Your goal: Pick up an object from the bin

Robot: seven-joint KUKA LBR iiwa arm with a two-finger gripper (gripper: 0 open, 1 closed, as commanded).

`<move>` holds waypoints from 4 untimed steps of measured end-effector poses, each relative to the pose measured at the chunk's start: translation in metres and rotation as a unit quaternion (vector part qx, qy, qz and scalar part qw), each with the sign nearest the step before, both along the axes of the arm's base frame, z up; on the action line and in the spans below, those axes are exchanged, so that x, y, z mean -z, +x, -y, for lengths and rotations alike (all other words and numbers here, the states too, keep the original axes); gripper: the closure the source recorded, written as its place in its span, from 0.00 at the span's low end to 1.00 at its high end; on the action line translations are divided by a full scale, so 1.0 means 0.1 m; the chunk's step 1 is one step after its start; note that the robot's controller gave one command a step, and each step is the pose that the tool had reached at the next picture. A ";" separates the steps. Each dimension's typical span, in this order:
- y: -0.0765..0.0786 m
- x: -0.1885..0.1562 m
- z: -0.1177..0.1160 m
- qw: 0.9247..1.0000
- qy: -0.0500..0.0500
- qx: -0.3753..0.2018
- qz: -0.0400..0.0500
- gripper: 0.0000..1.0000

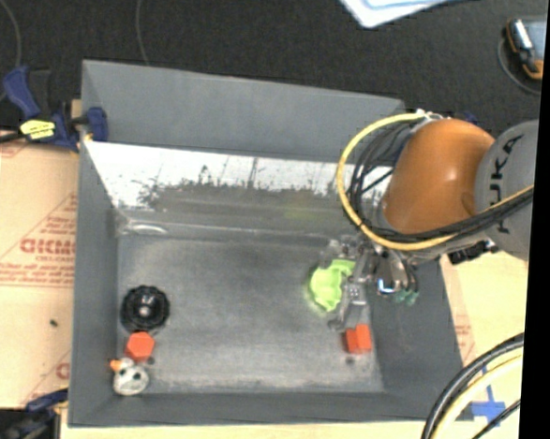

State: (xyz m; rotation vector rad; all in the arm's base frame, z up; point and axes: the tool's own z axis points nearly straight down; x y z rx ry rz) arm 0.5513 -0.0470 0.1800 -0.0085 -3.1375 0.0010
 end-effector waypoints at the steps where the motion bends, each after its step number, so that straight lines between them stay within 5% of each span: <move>1: 0.01 -0.05 0.00 1.000 0.000 -0.001 0.004 0.00; 2: 0.17 0.73 0.58 1.000 -0.001 0.014 0.002 0.00; 3: -0.05 0.52 0.14 0.989 0.000 0.151 0.003 0.00; 4: 0.28 0.80 0.27 1.000 -0.001 0.015 0.006 0.00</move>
Offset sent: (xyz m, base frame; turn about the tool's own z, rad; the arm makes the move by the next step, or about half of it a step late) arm 0.0154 -0.0560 -0.0732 0.0240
